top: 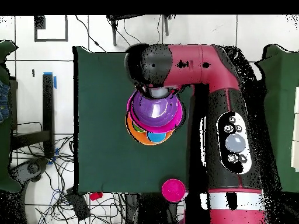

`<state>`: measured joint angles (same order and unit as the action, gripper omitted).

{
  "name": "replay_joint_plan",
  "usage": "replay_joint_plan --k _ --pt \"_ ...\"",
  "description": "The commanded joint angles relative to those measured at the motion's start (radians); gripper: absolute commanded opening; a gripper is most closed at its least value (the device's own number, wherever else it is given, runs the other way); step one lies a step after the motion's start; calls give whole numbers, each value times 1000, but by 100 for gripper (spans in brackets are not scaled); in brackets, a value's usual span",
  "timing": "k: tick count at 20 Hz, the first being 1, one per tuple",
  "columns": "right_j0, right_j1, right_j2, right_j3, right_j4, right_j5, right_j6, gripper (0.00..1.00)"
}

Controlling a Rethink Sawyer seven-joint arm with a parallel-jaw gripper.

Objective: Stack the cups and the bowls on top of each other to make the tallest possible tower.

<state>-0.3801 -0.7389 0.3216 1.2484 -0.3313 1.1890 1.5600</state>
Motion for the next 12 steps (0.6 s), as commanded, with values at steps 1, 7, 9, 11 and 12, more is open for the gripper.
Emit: replay_joint_plan --k 1,7,9,11,12 --pt "-15 36 65 172 -22 87 -206 0" --pt "-7 37 80 208 2 57 -159 0" --pt "-6 31 80 221 5 47 -150 0" --pt "-11 31 92 229 4 38 -169 0" --pt "-14 32 99 236 9 26 -169 0"
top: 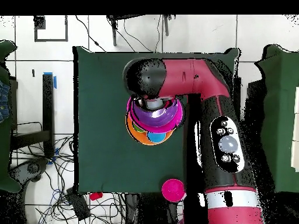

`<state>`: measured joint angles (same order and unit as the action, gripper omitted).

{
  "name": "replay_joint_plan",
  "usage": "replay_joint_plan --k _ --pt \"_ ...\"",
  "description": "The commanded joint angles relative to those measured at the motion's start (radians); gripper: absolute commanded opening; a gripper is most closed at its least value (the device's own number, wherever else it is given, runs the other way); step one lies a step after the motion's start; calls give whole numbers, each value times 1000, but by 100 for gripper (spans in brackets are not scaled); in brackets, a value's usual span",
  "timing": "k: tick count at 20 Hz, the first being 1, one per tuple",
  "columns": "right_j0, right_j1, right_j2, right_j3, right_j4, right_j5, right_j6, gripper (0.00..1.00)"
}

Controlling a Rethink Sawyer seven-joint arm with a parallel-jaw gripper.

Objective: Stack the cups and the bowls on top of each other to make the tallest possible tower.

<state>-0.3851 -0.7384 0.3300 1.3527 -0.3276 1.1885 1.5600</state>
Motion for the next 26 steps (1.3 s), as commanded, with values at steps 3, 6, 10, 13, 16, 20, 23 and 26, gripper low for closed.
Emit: replay_joint_plan --k 3,6,10,13,16,20,23,26 --pt "-14 29 96 146 6 9 -159 0" --pt "-18 40 108 156 21 -26 -131 0" --pt "-25 48 117 158 8 -38 -137 0" --pt "-30 53 122 157 -9 -50 -137 0" --pt "-34 58 125 152 -15 -77 -123 0" --pt "-36 61 125 138 -18 -126 -88 0" --pt "-41 55 130 146 -21 -118 -106 0" --pt "-48 49 139 160 -19 -122 -116 100"
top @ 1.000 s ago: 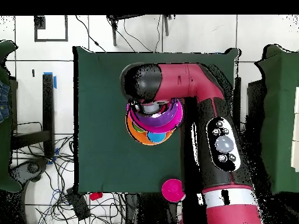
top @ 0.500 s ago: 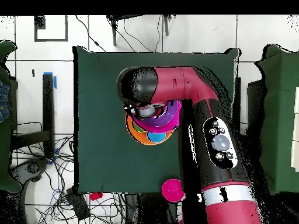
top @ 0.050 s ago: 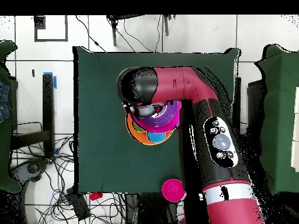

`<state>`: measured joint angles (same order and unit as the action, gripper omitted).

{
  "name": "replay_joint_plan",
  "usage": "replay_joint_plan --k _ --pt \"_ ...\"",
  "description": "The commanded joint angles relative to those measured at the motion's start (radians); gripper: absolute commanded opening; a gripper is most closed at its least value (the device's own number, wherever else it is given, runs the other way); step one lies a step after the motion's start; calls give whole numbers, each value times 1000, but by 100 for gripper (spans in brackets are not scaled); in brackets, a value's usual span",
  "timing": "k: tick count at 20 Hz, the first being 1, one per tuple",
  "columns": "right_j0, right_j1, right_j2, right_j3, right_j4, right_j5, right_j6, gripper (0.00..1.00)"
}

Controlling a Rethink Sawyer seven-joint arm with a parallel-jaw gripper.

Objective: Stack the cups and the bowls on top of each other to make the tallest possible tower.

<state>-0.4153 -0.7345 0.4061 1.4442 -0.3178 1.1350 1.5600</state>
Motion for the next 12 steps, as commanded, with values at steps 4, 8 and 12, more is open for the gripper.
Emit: replay_joint_plan --k 4,8,12 --pt "-27 23 73 73 -21 -58 -125 100" --pt "-28 0 80 61 -17 19 -140 100" --pt "-20 15 68 33 -28 51 -117 100"
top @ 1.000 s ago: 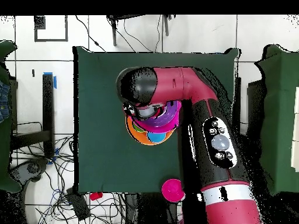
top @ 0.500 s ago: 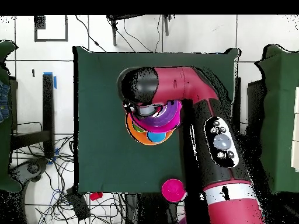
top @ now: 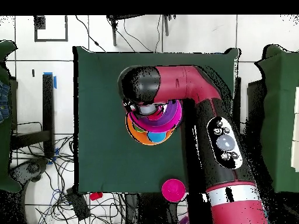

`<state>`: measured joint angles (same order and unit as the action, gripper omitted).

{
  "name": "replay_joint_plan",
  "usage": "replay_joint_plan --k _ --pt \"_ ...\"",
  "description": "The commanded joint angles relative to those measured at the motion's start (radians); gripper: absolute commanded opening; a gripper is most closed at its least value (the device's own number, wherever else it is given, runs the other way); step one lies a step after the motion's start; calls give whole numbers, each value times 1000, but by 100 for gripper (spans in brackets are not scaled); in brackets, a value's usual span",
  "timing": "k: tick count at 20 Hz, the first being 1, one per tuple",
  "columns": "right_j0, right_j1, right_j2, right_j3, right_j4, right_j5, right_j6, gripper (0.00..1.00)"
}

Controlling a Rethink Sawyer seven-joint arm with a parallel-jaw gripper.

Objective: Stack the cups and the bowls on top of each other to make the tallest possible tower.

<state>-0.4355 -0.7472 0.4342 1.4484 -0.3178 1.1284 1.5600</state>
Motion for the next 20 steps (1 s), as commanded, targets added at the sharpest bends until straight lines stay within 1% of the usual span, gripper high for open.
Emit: replay_joint_plan --k 1,3,5,7,9,12,15,17,20 --pt "0 27 40 27 -28 62 -114 100" --pt "1 28 38 21 -26 70 -104 100" --pt "10 41 40 -7 -26 87 -100 100" --pt "11 36 50 -15 -24 100 -116 100" --pt "13 25 57 -25 -12 107 -110 100" --pt "-4 -6 85 -42 -23 113 -182 100" --pt "-14 -30 100 -55 -11 165 -202 100" --pt "-27 -54 100 -44 -8 191 -206 100" --pt "-45 -63 111 -59 -9 235 -231 100"
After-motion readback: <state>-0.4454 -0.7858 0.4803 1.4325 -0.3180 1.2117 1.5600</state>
